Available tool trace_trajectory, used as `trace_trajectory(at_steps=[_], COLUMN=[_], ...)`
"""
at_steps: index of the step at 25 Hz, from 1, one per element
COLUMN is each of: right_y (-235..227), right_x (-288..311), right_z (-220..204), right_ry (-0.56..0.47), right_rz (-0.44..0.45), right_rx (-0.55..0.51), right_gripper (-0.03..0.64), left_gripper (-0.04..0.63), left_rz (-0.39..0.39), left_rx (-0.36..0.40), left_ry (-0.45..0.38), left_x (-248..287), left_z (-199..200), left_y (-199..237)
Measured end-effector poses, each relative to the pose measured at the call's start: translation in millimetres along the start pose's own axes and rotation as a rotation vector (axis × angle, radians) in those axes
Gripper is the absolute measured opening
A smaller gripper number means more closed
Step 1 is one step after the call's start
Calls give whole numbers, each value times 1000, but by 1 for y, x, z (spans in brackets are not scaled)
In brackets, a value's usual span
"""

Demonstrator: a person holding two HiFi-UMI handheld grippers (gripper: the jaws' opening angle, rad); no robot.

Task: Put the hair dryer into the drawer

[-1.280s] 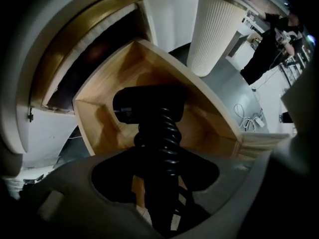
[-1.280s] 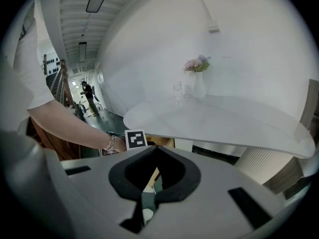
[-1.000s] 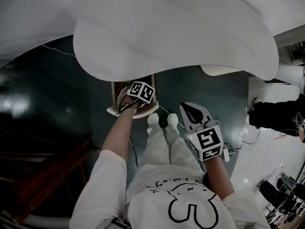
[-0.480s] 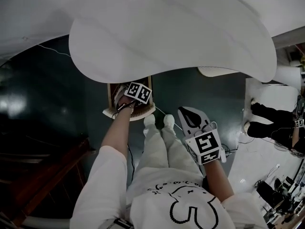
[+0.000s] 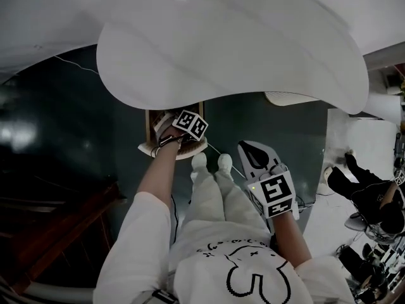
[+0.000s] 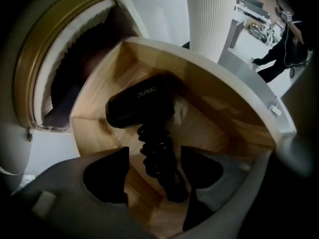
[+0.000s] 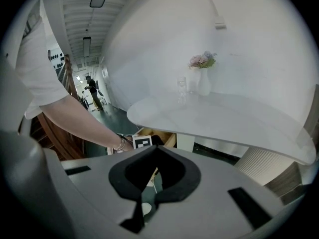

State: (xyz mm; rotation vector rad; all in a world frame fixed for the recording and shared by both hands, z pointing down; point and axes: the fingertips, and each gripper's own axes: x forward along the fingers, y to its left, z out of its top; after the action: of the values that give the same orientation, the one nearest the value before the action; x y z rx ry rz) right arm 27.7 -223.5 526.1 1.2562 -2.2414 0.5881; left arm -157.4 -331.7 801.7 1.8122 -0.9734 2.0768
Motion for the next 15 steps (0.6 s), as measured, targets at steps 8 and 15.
trace_trajectory(at_steps=[8,15], right_y=[0,-3], right_x=[-7,-16], right_z=[25,53], right_ry=[-65,-139], right_rz=[8,-1], right_rx=[-30,-42], right_gripper=[2,2], left_gripper=[322,322], left_rz=[25,38], left_rx=[-40,-101], left_ry=[-5,-22], left_x=[-28,-65], left_z=[-9,-29], left_y=[6,18])
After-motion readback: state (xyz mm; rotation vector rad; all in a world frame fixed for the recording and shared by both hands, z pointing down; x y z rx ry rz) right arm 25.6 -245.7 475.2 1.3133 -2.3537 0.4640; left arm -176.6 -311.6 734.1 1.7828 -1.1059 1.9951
